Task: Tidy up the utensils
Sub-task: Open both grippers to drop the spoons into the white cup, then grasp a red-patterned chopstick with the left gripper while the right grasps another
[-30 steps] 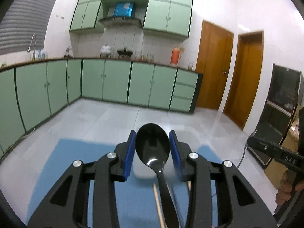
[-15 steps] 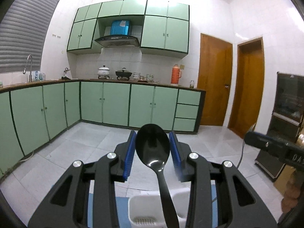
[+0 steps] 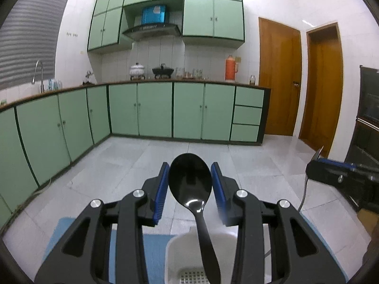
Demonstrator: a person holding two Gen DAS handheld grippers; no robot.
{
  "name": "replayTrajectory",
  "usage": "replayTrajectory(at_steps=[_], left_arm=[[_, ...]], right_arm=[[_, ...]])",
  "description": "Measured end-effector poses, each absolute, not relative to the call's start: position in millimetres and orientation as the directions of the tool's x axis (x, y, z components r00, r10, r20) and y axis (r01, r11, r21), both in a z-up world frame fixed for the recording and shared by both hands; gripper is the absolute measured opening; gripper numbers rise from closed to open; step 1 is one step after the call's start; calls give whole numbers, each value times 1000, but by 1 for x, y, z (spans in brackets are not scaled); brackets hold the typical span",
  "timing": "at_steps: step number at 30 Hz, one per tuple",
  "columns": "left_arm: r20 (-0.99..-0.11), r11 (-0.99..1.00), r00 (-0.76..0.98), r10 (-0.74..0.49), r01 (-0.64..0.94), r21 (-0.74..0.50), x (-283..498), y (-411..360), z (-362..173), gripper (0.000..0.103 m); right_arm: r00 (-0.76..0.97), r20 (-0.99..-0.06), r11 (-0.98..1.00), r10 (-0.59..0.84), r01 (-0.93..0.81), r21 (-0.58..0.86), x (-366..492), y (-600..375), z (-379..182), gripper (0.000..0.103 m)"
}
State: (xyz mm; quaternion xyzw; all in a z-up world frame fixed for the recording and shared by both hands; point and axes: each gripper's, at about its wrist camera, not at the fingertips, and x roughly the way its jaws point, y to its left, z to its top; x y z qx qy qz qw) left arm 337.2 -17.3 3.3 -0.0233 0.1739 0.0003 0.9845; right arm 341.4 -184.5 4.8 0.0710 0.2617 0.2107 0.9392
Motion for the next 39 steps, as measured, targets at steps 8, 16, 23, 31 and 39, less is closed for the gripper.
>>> replayTrajectory(at_steps=[8,16,23,31,39], left_arm=[[-332,998,943,-34,13,-66,310,-1,3,56],[-369,995,929,-36,0,-98,241,12,-2,72],[-505,997,861,-65,31,-76,164,4,-39,77],[-670,998,740,-55,33,-45,101,10,-99,76],[-743,998,667,-64,48,-43,76,5,-126,66]], right_arm=[[761,-484,902,431,-358,240,324,-185,-14,39],[808,-461,927,366,-277,252,254,-219,-34,64],[797,-514,944,316,-212,251,171,-239,-71,65],[759,-602,964,247,-130,233,99,-237,-112,54],[675,-683,960,280,-179,217,74,-215,-137,31]])
